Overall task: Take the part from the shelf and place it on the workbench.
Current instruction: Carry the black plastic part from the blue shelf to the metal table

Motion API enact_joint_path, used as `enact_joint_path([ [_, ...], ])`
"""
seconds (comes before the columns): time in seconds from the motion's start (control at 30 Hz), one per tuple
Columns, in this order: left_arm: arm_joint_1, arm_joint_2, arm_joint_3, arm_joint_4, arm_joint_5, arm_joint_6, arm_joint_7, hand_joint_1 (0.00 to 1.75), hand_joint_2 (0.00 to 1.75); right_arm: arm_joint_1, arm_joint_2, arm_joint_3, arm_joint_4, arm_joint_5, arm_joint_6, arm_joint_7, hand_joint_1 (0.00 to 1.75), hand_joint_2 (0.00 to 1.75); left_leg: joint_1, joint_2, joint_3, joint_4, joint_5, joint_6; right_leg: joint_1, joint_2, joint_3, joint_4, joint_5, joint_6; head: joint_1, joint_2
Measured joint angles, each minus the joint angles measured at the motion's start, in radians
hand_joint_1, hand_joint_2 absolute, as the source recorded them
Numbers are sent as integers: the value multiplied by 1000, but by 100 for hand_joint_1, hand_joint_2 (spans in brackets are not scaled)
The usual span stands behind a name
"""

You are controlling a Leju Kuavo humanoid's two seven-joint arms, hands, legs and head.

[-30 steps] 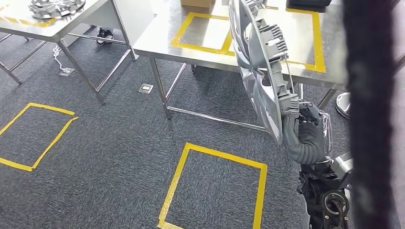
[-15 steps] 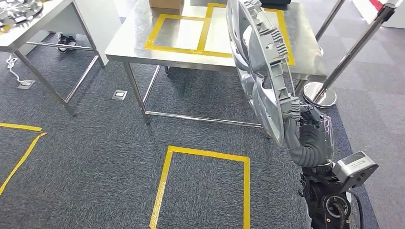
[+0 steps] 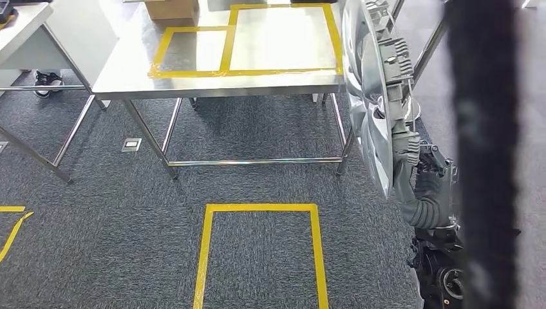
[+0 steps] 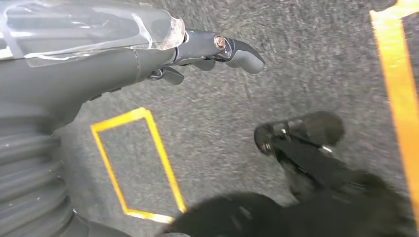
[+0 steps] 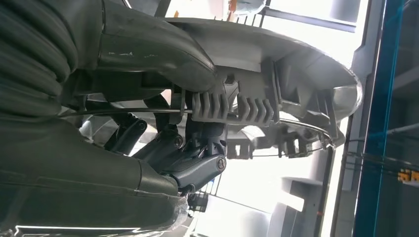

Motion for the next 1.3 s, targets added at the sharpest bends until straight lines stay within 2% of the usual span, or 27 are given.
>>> enact_joint_path([
  [0.03,2,0,0,0,-1,0,-1,0,175,2,1,-2,0,-2,1,-1,175,175,0,-4,-33,63,-21,-1,0,6,0,0,0,-1,0,0],
  [0.07,3,1,0,0,-1,1,-1,0,175,4,1,-4,0,-3,2,-1,175,175,0,-6,-54,98,-25,-1,1,11,0,0,0,-1,0,0],
  [0.1,4,1,0,0,-1,1,-1,0,175,7,1,-5,0,-3,3,-1,175,175,0,-6,-58,98,-11,0,1,17,1,0,0,-1,0,0],
  [0.13,4,1,0,0,-1,1,-2,0,175,8,1,-6,0,-3,4,-1,175,175,0,-6,-40,53,22,2,0,22,2,0,-1,-1,0,0],
  [0.2,3,2,0,0,-1,2,-2,0,175,9,1,-8,0,-3,6,-1,175,175,-1,-10,27,-93,93,7,3,30,5,2,-2,4,-1,0],
  [0.23,2,2,0,0,-2,4,-2,0,175,10,1,-9,0,0,5,-2,175,175,-1,-13,54,-152,115,11,5,33,4,3,-2,8,-1,0],
  [0.27,1,2,0,0,-2,5,-2,0,175,10,0,-9,0,5,4,-2,175,175,-1,-15,69,-186,124,14,7,35,3,5,-4,9,-1,0],
  [0.37,2,1,0,0,-4,8,1,0,175,14,-2,-12,0,21,-2,0,175,175,-2,-16,72,-198,126,16,8,37,2,5,-7,3,0,0],
  [0.67,2,2,1,0,-4,12,3,0,175,20,-3,-14,0,32,-7,2,175,175,-5,-17,70,-195,124,25,6,37,7,-6,1,24,0,0],
  [0.8,2,2,1,0,-4,16,7,0,175,20,-6,-21,1,64,-16,12,175,175,-5,-17,70,-196,123,26,7,37,6,-6,1,25,-1,0],
  [0.93,1,2,1,0,-11,12,6,0,175,13,-32,-34,13,155,-37,64,175,175,-3,-17,71,-196,123,26,9,37,6,-6,0,25,-1,0],
  [1.03,-1,2,1,0,-12,5,5,0,175,-30,-90,-66,80,256,-74,128,175,175,-2,-17,71,-196,124,26,10,37,6,-6,0,25,-1,0],
  [1.1,-2,2,1,0,-14,-1,6,0,175,-80,-153,-106,170,352,-112,164,175,175,-2,-19,71,-196,125,27,9,36,7,-6,1,26,-1,0],
  [1.2,-2,4,1,0,-21,-4,14,0,175,-178,-278,-163,362,523,-165,208,175,175,-4,-21,68,-195,126,29,7,33,7,-6,3,29,0,0],
  [1.3,-2,9,1,0,-34,-9,23,0,175,-313,-428,-184,603,725,-206,288,175,175,-7,-23,66,-195,127,31,4,32,5,-6,4,31,-1,0],
])
